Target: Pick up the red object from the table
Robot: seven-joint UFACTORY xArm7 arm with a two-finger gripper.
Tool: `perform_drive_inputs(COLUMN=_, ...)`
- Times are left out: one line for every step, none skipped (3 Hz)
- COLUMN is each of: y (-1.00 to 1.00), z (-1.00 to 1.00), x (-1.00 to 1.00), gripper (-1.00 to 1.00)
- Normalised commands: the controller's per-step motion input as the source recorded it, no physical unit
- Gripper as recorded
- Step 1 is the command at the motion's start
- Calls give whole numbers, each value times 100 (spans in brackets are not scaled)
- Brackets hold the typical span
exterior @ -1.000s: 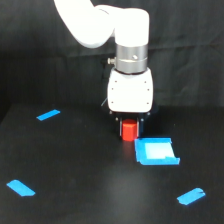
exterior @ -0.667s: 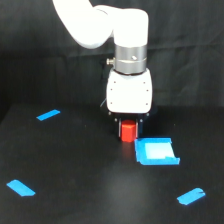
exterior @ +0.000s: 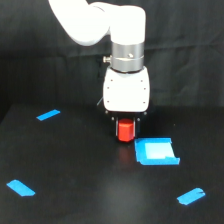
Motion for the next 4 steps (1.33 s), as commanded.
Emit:
perform_drive_inputs(y=-15, z=96, x=-14, gripper=-98)
perform_drive_inputs(y=-4, z=100, x=-11, gripper=-99)
perform_drive_inputs(y=3, z=100, x=-16, gripper=-100)
perform_drive_inputs(y=1, z=100, x=-6, gripper=-99)
